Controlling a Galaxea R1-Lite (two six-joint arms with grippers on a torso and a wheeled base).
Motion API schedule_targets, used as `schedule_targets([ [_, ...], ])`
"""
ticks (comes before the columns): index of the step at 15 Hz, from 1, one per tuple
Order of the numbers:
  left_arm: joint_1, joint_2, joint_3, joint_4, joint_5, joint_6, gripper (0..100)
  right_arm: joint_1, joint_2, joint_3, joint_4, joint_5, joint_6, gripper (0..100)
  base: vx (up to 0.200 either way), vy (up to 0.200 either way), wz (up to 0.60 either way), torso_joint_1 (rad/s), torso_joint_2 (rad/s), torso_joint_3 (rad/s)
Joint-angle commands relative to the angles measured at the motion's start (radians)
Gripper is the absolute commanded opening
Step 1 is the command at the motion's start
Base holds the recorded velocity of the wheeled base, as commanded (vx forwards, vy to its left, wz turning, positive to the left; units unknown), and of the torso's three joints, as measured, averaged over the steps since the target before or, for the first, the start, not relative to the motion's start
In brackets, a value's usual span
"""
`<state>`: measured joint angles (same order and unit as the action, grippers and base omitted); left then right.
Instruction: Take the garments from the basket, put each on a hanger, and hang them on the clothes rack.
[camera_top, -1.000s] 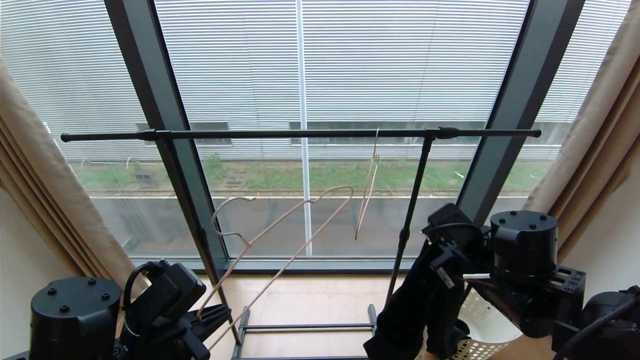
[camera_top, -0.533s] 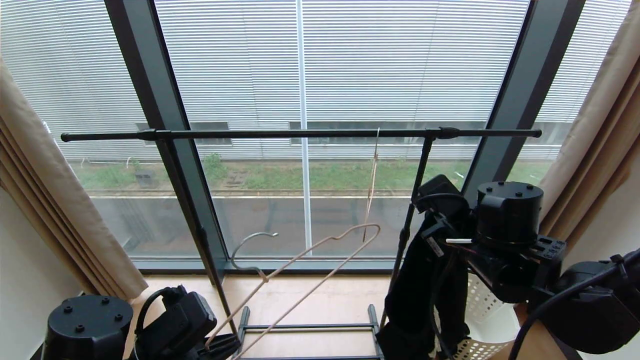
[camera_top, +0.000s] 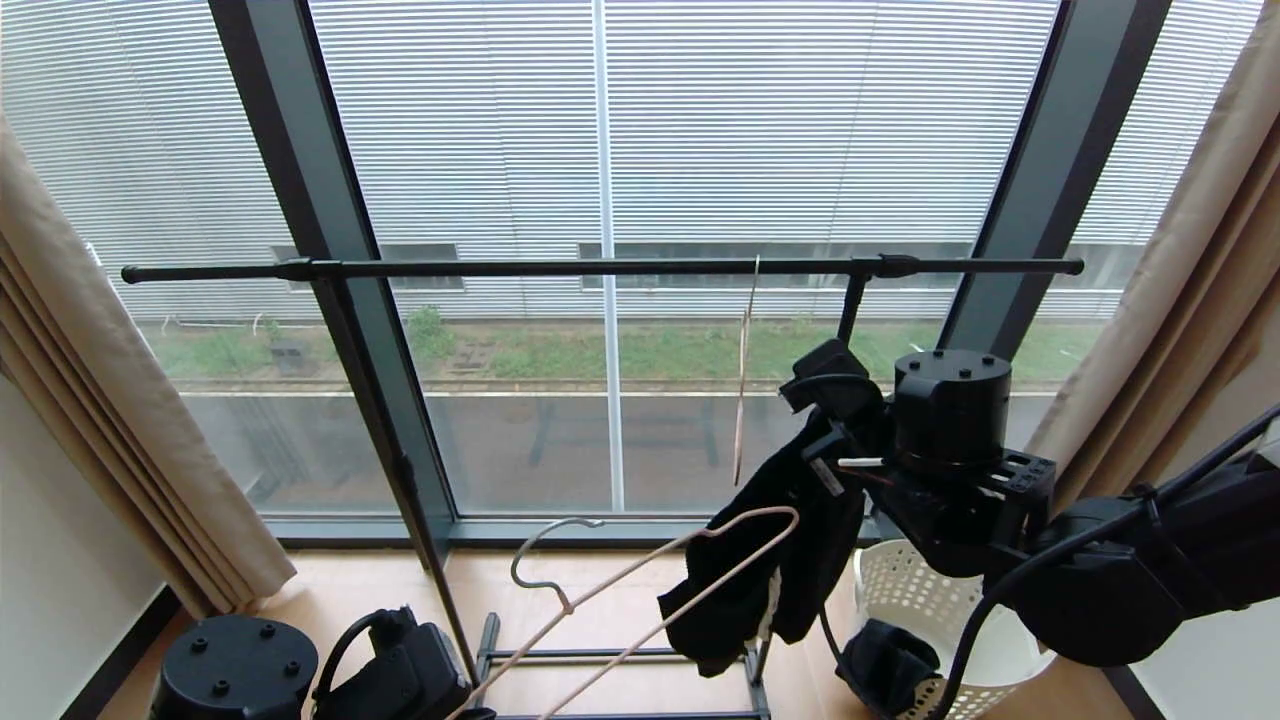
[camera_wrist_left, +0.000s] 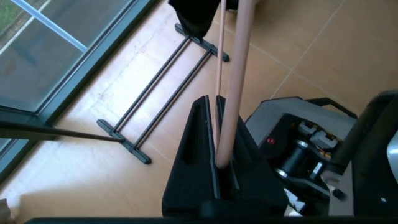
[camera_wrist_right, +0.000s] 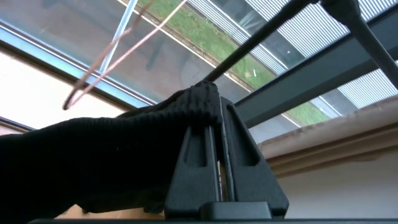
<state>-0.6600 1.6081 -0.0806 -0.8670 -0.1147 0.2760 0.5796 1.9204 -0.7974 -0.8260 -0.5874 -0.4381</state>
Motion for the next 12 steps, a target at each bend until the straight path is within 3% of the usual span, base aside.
schedule_targets([
  [1, 0.0, 0.093, 0.005, -0.076, 0.003, -0.004, 0, 0.071, 0.005, -0.005, 0.001, -0.018, -0.001, 0, 0.0, 0.0, 0.0, 0.0, 0.0, 0.0],
  [5, 0.005, 0.191, 0.05, -0.253, 0.009, -0.004, 0, 0.132, 0.002, 0.001, 0.002, -0.058, -0.001, 0, 0.0, 0.0, 0.0, 0.0, 0.0, 0.0],
  [12, 0.008, 0.207, 0.073, -0.323, 0.029, -0.006, 0, 0.132, -0.018, 0.006, 0.002, -0.08, -0.001, 0, 0.0, 0.0, 0.0, 0.0, 0.0, 0.0],
])
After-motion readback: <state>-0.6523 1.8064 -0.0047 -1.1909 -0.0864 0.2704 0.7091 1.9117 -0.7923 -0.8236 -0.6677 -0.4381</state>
